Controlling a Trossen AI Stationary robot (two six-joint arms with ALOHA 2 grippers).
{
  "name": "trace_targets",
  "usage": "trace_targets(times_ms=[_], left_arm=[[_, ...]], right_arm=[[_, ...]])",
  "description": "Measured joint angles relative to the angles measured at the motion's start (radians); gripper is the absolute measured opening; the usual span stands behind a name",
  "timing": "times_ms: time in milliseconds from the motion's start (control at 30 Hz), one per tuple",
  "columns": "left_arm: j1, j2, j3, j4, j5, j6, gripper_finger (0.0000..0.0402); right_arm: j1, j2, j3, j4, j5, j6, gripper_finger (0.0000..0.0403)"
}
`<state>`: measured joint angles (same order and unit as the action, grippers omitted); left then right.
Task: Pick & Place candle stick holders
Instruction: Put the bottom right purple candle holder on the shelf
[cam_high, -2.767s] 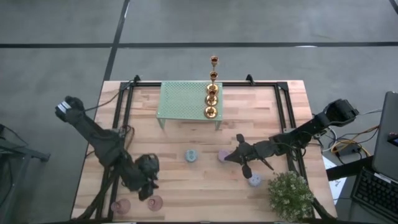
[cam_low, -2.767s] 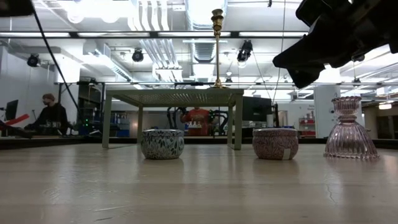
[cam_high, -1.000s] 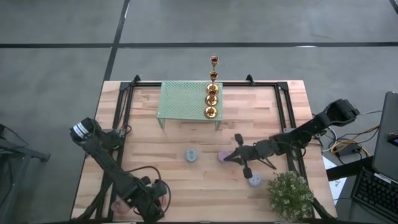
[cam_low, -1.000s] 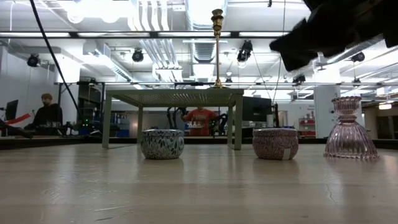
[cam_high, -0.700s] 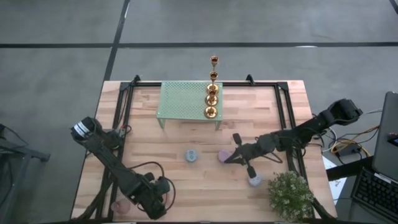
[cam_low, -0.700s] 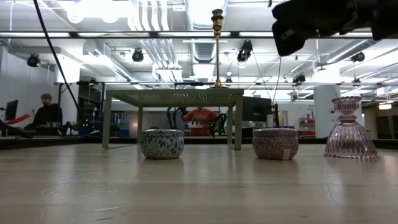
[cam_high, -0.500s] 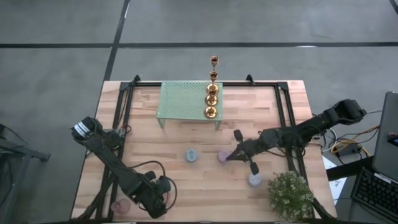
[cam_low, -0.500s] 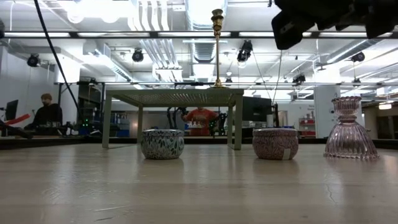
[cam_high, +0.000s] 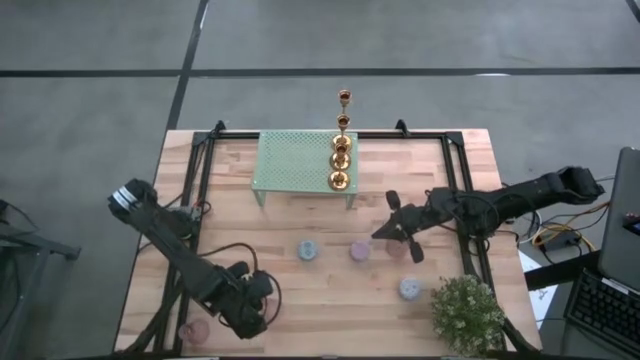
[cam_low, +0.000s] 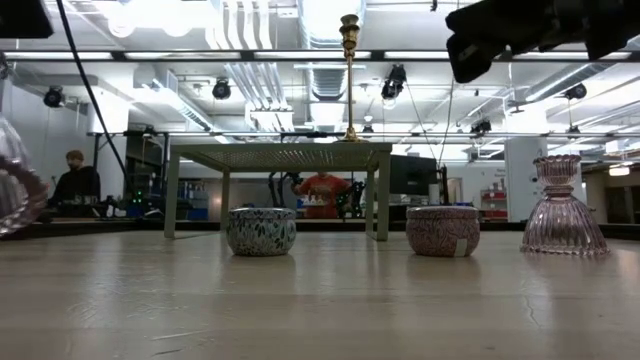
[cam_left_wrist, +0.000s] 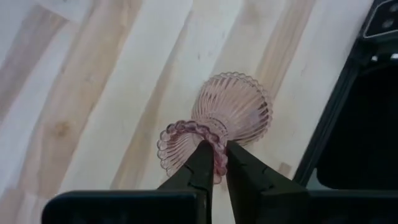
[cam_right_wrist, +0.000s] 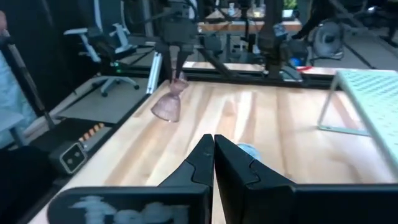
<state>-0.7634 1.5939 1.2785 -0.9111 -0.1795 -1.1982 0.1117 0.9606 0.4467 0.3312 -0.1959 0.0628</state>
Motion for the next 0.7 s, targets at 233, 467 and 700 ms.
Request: trace_targets(times_ms=[233,467,700], left_arm=[[0.024,-0.012,0.0,-0.01,-0.002,0.039,0.003],[0.042,-0.04,0.004,-0.012,-0.003,0.072,0.003],[0.044,-0.093,0.004,-0.018,-0.03,0.084,0.003]], right_arm=[[-0.063,-0.067,-0.023,-0.022,-0.086,-0.004,0.0008],[-0.139,-0.125,-0.055,-0.02,-0.147,0.01,0.0008],[-0.219,-0.193,-0.096,-0.01,-0.245,0.007,0.0008]])
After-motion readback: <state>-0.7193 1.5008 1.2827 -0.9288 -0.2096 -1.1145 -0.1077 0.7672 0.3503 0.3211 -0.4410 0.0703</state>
